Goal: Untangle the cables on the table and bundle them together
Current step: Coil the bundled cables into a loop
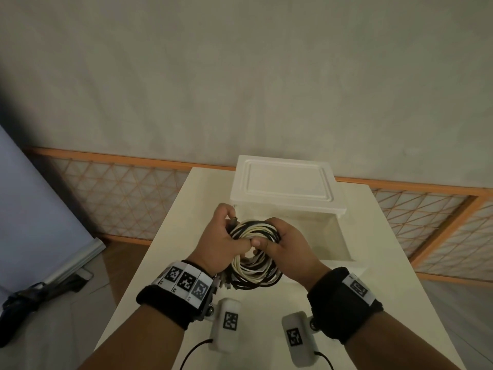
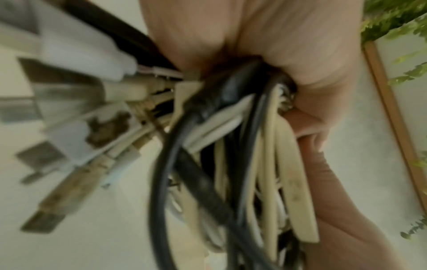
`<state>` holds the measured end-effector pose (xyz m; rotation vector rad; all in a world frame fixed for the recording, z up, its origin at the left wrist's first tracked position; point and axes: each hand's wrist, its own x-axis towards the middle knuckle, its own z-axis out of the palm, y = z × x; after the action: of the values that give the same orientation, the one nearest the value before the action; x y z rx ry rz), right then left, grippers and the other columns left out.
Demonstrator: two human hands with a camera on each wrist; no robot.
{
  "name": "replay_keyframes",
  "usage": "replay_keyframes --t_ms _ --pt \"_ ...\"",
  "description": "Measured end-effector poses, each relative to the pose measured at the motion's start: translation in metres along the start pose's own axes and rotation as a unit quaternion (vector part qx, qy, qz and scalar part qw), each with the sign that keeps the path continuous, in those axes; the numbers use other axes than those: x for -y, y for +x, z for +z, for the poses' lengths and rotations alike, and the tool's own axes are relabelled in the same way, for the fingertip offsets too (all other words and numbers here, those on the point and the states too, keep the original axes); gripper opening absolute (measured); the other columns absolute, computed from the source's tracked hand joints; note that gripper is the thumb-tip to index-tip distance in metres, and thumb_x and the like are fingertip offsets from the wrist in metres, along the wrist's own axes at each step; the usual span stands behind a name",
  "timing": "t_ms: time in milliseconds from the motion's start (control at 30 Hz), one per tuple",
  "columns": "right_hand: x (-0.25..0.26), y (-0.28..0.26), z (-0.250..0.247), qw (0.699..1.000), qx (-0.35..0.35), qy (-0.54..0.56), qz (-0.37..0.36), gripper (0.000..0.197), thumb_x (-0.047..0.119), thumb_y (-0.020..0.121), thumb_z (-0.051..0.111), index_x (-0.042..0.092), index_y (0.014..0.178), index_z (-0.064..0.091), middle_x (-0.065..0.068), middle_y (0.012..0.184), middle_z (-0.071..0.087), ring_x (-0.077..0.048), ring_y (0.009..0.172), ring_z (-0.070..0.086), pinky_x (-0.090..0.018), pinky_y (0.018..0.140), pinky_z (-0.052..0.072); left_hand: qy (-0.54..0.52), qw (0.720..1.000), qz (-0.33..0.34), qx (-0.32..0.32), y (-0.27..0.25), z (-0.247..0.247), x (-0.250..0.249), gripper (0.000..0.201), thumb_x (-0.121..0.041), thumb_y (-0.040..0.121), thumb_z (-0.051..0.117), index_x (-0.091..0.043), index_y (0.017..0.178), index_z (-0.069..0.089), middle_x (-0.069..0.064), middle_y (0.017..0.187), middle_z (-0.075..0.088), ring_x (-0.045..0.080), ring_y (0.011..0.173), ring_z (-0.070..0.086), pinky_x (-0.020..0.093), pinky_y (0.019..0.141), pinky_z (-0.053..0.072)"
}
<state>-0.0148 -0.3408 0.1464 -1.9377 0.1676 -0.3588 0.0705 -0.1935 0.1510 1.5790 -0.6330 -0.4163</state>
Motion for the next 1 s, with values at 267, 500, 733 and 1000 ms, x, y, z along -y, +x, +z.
replay_keyframes --t_ms 267,500,733,1000 --pt "0.011 0.02 -0.033 0.991 0.027 -0.131 0.011 0.03 0.037 0.073 0.078 0.017 0.091 0.063 0.0 0.076 0.068 -0.01 0.068 0.063 -0.032 0.068 0.053 -0.022 0.995 -0.052 0.085 0.008 -0.01 0.031 0.075 -0.051 0.055 0.085 -0.021 0.112 0.047 -0.002 0.092 0.07 0.015 0.085 0.067 0.037 0.072 0.054" --pt "0.04 0.072 -0.09 0.96 -0.029 -0.277 -0.015 0.032 0.043 0.076 0.074 0.021 0.095 0.06 0.009 0.079 0.063 -0.007 0.072 0.058 -0.021 0.065 0.044 0.413 0.901 0.017 0.132 -0.015 -0.006 0.091 0.051 -0.041 0.09 0.058 -0.034 0.138 0.042 -0.018 0.147 0.037 0.006 0.142 0.024 0.019 0.115 0.014" --pt "0.027 0.118 -0.067 0.826 0.165 -0.535 -0.062 0.042 0.056 0.084 0.056 0.022 0.108 0.051 0.001 0.099 0.061 -0.022 0.088 0.059 -0.039 0.08 0.049 0.409 0.905 0.077 0.09 -0.009 -0.005 0.103 0.04 -0.009 0.076 0.065 -0.036 0.106 0.068 -0.019 0.111 0.067 0.005 0.113 0.06 0.017 0.095 0.044" --pt "-0.027 0.173 -0.011 0.654 0.489 -0.576 -0.03 0.069 0.05 0.086 0.061 0.014 0.141 0.038 -0.007 0.146 0.041 -0.026 0.134 0.037 -0.036 0.108 0.029 0.421 0.885 0.04 0.194 0.003 -0.011 0.12 0.043 -0.031 0.068 0.042 -0.041 0.102 0.066 -0.026 0.102 0.067 -0.002 0.091 0.067 0.009 0.069 0.049"
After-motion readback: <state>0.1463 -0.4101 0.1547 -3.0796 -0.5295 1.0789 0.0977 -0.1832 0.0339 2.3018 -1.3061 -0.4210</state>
